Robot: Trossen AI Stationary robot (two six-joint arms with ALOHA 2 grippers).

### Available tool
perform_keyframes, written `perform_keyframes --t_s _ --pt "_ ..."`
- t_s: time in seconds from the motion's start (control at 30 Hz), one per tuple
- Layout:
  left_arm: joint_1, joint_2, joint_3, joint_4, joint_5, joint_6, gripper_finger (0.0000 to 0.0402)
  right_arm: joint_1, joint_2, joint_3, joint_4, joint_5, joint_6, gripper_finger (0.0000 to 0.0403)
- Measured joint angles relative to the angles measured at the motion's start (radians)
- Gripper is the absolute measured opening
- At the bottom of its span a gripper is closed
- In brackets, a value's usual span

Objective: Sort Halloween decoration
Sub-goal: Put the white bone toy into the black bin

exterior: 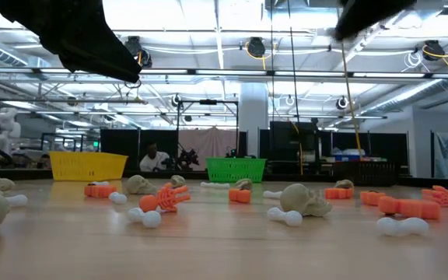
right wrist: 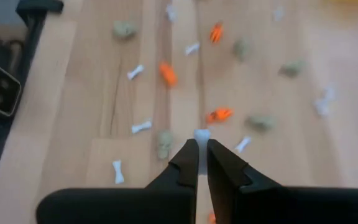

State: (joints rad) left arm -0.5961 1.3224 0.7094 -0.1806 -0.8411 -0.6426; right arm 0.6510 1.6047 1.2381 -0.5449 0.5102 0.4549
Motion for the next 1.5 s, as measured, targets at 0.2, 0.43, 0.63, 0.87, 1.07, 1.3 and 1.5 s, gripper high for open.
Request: perform_keyframes --t_s 0.2,0.43,0.63,0.87,1.07,1.3,1.5 --pt "0.0 0.0 0.0 0.0 0.0 0.0 0.0187 0.091 -0.12 -0.154 0.148 0.188 -0.006 0.0008" --pt "0.0 0.0 0.0 0.014 0.0 -0.002 0.0187 0.114 -0.187 -0.484 0.762 0.272 -0.158 0.0008" --pt "0.0 0.0 0.0 0.017 0.0 0.001 0.0187 0.078 -0.16 -0.734 1.425 0.195 -0.351 0.0008" --pt "0.0 0.0 0.0 0.017 0.0 0.001 0.0187 0.042 -0.118 -0.833 1.79 0.137 -0.447 0.0008" --pt "0.0 0.0 0.0 0.017 0.0 0.001 0.0187 0.031 -0.117 -0.832 1.792 0.113 -0.464 0.0008" --pt "0.0 0.0 0.0 0.017 0.0 0.001 0.0187 0.031 -0.117 -0.832 1.783 0.029 -0.569 0.0008" --pt "0.0 0.0 0.0 0.016 0.0 0.001 0.0187 0.031 -0.117 -0.831 1.783 -0.077 -0.765 0.0009"
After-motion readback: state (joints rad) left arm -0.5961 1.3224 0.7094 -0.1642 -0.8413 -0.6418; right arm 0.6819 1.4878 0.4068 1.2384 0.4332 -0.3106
